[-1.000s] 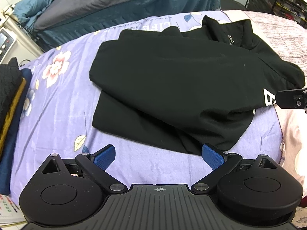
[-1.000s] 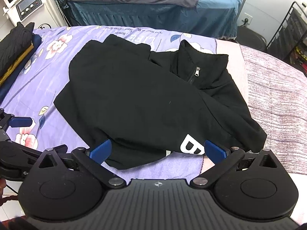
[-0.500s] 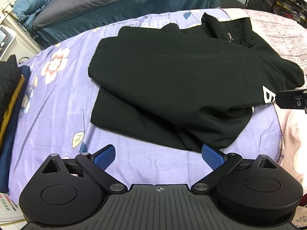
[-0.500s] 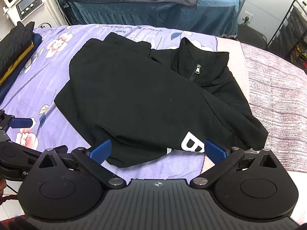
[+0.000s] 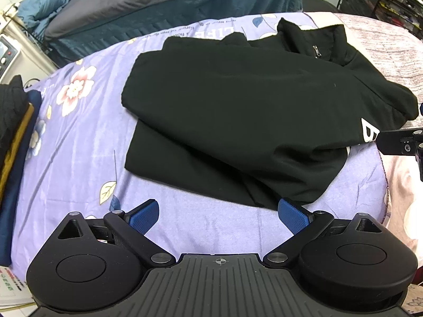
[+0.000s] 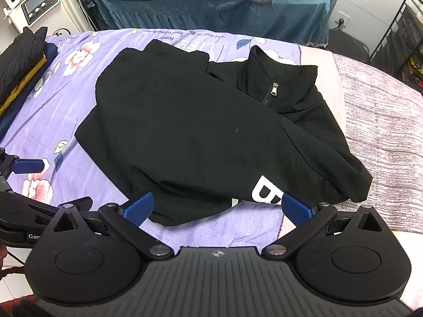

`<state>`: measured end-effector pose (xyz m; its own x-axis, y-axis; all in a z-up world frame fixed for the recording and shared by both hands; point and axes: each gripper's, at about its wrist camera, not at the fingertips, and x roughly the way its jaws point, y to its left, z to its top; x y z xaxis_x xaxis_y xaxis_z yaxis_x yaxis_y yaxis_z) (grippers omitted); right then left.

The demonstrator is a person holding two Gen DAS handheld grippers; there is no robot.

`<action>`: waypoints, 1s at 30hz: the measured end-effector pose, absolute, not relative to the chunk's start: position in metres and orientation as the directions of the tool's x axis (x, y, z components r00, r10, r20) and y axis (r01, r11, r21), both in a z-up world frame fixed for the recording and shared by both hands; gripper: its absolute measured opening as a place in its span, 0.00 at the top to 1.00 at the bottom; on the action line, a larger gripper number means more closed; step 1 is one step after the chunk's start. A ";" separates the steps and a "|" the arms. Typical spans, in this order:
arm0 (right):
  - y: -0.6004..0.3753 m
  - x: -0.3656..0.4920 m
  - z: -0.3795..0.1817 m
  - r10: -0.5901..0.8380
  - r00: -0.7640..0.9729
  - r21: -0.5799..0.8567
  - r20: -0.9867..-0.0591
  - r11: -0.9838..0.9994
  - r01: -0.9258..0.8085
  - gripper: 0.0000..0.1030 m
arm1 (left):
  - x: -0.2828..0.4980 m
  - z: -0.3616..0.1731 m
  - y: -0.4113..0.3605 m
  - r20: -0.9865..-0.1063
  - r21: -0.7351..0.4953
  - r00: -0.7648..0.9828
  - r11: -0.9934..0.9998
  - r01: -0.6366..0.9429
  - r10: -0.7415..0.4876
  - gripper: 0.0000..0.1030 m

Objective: Fold large clothes
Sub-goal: 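Move both grippers toward the folded black jacket, then grasp the black jacket collar with both grippers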

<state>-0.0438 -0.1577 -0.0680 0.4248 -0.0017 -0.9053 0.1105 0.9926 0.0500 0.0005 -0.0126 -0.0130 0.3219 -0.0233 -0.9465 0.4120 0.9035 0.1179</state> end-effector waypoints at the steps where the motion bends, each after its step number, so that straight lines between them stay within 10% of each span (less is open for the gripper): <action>1: -0.158 -0.044 -0.068 -0.002 0.424 0.050 -0.906 0.993 0.111 0.01 | 0.001 -0.013 -0.013 -0.947 0.115 0.321 0.904 0.413 -0.026 0.00; 21: -0.179 -0.033 -0.090 0.037 0.442 0.136 -0.896 0.971 0.195 0.01 | 0.043 -0.045 -0.021 -0.950 0.153 0.311 0.829 0.537 -0.026 0.00; 30: -0.223 -0.008 -0.112 0.031 0.516 0.132 -0.856 0.978 0.160 0.01 | 0.138 -0.038 -0.015 -0.911 0.039 0.336 0.763 0.645 -0.238 0.00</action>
